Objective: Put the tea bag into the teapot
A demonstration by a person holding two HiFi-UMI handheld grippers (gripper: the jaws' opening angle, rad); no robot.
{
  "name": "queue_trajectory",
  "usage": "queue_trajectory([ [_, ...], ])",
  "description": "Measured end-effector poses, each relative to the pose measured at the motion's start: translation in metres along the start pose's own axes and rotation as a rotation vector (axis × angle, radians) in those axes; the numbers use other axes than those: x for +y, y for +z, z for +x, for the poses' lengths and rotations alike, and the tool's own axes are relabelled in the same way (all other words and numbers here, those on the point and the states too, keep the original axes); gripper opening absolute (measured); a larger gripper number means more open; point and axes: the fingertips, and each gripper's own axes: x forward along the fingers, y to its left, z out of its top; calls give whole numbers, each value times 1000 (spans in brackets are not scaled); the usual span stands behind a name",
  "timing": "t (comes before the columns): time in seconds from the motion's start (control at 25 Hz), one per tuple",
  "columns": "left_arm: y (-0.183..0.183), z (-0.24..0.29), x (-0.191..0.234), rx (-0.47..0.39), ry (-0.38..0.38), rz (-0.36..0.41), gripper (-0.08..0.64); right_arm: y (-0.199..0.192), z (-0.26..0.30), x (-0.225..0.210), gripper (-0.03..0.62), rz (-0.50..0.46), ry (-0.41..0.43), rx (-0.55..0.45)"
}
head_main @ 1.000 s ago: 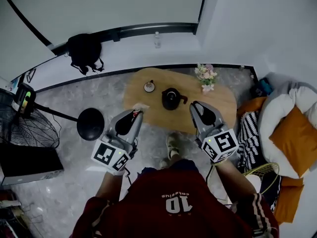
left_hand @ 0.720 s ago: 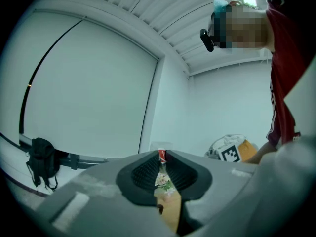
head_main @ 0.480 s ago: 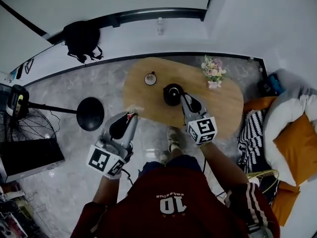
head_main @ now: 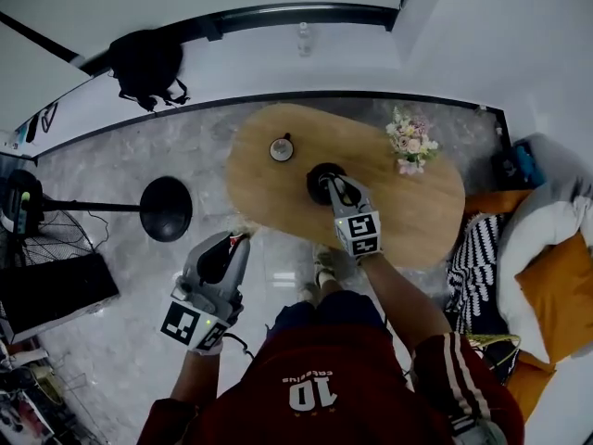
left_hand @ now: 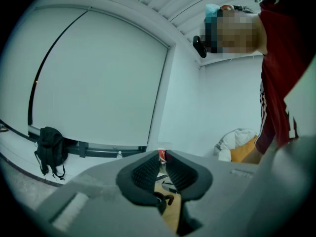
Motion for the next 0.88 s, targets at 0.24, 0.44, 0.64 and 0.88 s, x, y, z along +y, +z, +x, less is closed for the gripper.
queue_trajectory([
  [0.24,-16,3,11,37,37,-26,46,-25,35,0,43,-28,25,56],
  [0.44,-25,3,17,61,49,-47,46,-33,48,6,76,-50,43,62],
  [0.64,-22,4,16,41,27,-57,46,-43,52,5,138,-42,42,88],
  [0.88,-22,0,16,41,30,-49,46,-45,46,0,152,-33,27,96],
])
